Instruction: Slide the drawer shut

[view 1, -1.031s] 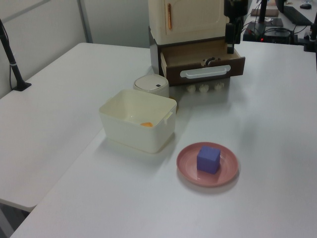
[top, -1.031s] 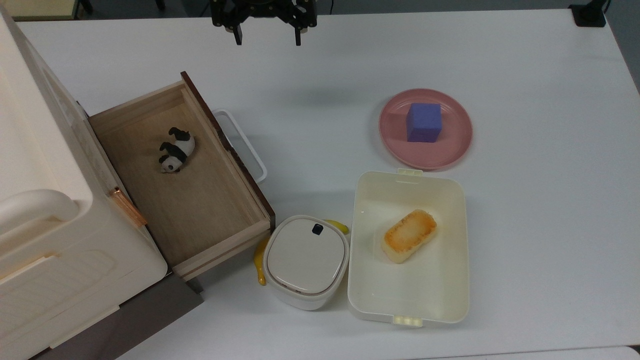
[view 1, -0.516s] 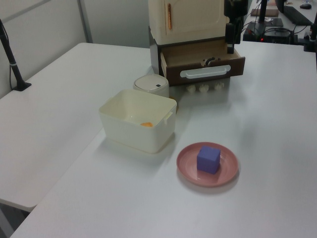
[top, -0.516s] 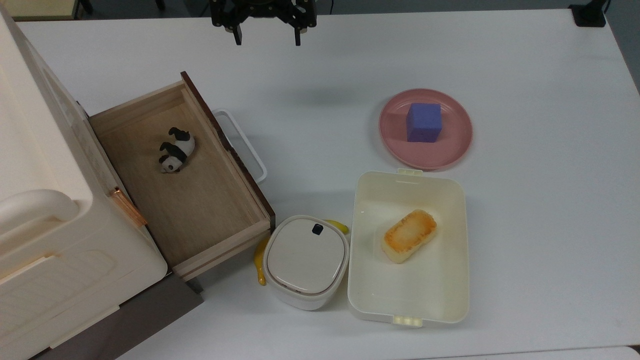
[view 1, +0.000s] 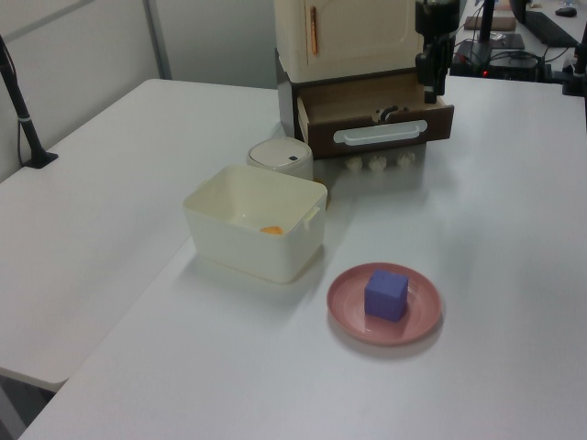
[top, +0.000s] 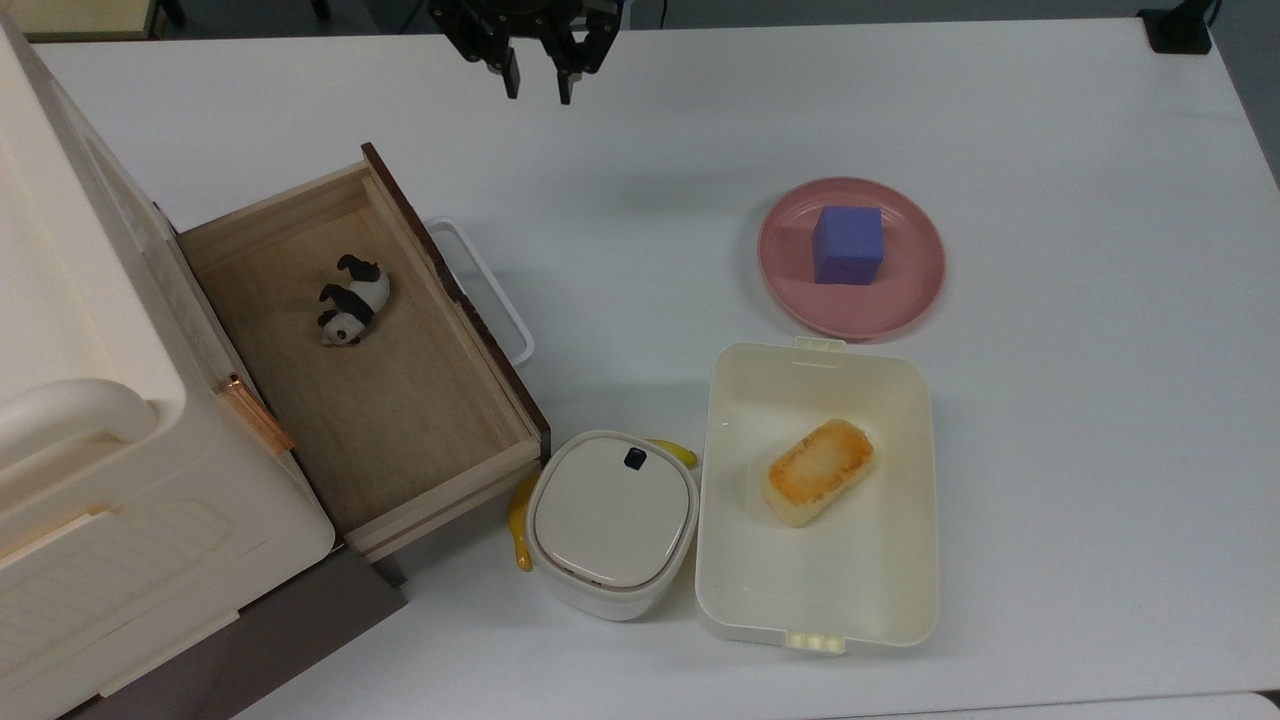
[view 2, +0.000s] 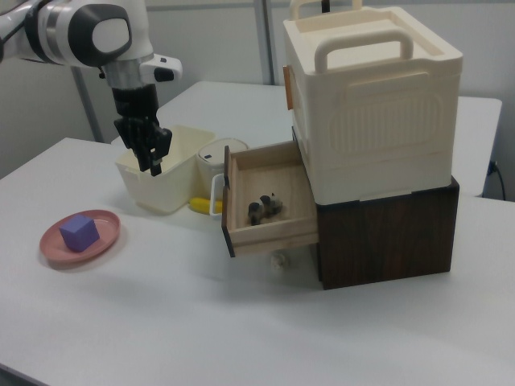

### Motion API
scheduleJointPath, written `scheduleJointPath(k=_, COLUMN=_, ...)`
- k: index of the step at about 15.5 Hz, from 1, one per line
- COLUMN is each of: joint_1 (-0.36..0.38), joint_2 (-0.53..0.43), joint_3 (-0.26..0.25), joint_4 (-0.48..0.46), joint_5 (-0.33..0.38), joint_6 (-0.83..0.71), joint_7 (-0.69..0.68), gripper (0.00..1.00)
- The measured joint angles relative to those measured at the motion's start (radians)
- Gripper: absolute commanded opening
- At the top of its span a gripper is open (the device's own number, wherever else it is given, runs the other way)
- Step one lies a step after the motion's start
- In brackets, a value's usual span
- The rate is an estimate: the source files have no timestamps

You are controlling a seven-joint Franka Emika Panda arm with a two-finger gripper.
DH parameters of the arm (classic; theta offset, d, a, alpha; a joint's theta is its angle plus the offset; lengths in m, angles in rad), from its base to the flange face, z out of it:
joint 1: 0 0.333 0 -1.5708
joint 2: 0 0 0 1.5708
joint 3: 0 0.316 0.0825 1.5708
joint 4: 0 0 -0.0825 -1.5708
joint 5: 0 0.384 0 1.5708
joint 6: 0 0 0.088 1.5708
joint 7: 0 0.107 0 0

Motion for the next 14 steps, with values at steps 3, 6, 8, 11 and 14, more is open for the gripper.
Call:
scheduleJointPath(k=3, joint_1=-0.002, joint_2=0.018, joint_3=-0.001, joint_4=-0.038, joint_5=0.011, joint_6=0.047, joint_7=0.228, gripper=0.0)
scheduleJointPath(k=6, joint_1=-0.018, joint_2=0.088, joint_3=-0.002, joint_4=-0.097, joint_5=0.011, joint_6=0.198, joint_7=0.489, gripper=0.0)
scheduleJointPath(k=8, joint_1=-0.029, joint_2=0.134, joint_3=-0.002, joint_4=-0.1, joint_5=0.01, joint_6=0.281, joint_7=0.59, gripper=0.0)
scheduleJointPath(k=11, joint_1=-0.036, joint_2=0.171, joint_3=-0.002, joint_4=-0.099, joint_5=-0.009, joint_6=0.357, joint_7=0.673, gripper=0.0)
scheduleJointPath(k=14, joint_1=-0.044, joint_2=0.185, joint_3=-0.002, joint_4=-0.097, joint_5=-0.046, joint_6=0.405, joint_7=0.697, gripper=0.0)
